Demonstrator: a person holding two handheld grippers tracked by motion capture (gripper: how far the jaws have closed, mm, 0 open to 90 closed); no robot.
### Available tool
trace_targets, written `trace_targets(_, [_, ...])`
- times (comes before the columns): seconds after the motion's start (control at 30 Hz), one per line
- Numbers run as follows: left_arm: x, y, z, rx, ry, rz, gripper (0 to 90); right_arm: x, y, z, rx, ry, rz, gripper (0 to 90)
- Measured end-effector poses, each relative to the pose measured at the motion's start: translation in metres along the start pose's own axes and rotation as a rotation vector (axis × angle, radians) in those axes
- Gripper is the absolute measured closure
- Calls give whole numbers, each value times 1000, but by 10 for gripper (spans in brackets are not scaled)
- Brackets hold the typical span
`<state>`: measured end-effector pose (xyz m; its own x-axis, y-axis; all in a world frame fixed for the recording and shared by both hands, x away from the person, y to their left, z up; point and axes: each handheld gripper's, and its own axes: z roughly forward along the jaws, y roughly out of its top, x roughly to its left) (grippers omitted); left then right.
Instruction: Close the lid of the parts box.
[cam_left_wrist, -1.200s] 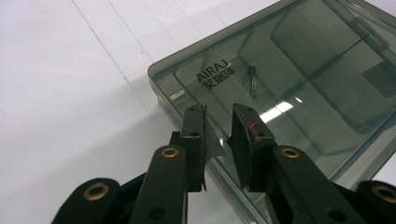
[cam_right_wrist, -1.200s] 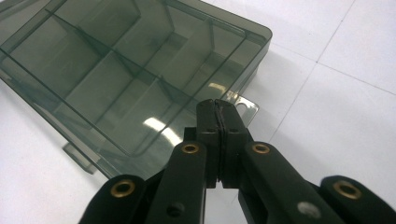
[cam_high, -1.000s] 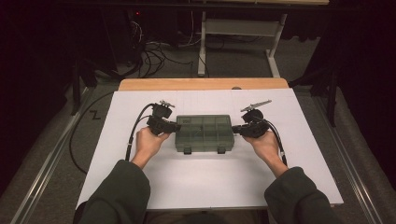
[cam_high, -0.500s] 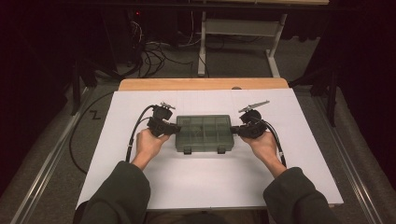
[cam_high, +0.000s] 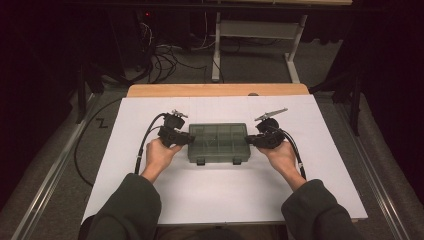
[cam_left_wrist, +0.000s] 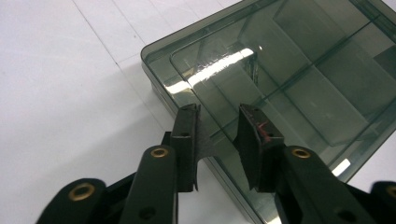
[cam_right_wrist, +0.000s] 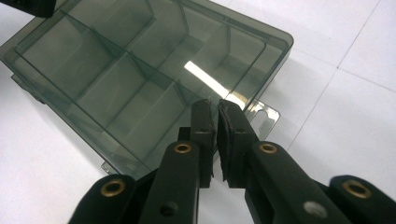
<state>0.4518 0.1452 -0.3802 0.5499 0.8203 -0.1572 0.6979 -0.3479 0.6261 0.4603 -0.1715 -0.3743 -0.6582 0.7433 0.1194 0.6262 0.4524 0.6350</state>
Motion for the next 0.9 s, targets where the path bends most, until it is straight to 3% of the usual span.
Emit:
trace_targets(0.43, [-1,-3,-12,-35,27,0,489,-4,-5,-15,-42,8,10,806])
trace_targets(0.9, [-1,-10,-22,-56,34,-2,401,-7,-15,-25,-70,13,5,764])
